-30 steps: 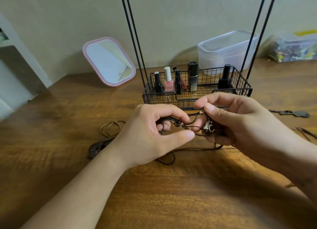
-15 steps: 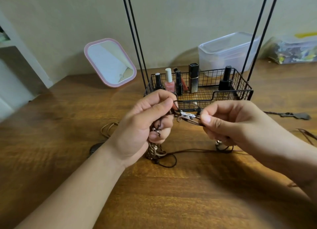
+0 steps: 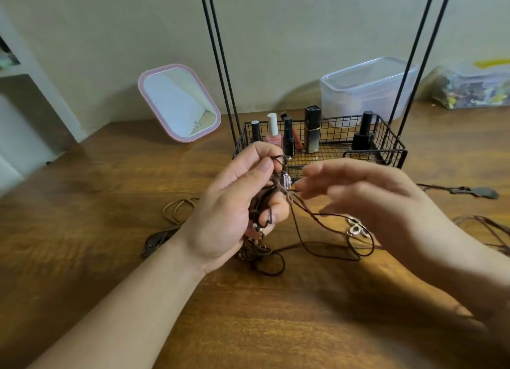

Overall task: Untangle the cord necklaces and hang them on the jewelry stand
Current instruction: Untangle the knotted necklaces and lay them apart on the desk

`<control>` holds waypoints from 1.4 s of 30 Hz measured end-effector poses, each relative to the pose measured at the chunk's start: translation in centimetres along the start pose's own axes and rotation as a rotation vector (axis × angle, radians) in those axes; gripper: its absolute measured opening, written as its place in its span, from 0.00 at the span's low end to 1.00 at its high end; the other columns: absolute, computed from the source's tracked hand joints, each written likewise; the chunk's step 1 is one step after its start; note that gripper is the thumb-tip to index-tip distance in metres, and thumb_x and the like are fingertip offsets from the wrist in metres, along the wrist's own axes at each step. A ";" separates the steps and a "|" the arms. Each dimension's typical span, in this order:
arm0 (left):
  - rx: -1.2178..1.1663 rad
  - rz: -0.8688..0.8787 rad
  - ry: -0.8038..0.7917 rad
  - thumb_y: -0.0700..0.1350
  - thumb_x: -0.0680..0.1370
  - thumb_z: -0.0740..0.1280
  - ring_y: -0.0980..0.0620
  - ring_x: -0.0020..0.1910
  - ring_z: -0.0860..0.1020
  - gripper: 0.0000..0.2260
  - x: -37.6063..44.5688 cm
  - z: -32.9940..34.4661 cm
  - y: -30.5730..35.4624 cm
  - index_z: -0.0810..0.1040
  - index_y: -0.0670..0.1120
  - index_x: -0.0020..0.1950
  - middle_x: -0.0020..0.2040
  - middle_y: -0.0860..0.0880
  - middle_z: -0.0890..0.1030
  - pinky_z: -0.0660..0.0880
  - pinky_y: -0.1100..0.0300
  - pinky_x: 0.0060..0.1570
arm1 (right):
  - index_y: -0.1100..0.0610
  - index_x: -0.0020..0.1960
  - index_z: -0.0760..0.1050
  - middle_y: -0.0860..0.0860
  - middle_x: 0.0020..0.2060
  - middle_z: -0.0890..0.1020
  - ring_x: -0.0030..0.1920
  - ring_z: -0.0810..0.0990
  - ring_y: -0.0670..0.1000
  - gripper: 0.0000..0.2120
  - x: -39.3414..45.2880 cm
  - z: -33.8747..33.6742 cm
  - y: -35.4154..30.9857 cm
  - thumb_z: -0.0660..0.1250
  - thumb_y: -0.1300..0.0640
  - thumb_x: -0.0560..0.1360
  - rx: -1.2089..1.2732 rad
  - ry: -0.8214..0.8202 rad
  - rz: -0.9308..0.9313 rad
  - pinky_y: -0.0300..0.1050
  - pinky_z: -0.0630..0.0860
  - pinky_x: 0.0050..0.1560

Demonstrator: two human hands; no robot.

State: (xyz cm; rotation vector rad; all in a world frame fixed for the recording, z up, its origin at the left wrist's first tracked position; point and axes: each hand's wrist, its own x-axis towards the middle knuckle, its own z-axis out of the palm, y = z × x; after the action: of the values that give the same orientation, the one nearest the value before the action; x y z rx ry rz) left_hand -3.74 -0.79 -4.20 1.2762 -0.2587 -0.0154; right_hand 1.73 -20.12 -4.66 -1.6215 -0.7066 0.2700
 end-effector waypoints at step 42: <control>0.751 0.165 -0.128 0.34 0.79 0.62 0.57 0.26 0.65 0.11 -0.5 0.6 -0.5 0.68 0.50 0.51 0.28 0.47 0.69 0.64 0.64 0.30 | 0.49 0.44 0.80 0.57 0.29 0.76 0.27 0.68 0.47 0.17 -0.8 -0.6 -1.2 0.66 0.36 0.70 -0.366 -0.195 -0.076 0.41 0.65 0.27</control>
State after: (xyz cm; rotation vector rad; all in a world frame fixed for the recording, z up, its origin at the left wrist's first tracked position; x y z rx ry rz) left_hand -4.25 -1.39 -4.62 1.9983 -0.5089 0.1545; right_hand 1.14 -21.05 -3.61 -1.9263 -1.0094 0.2556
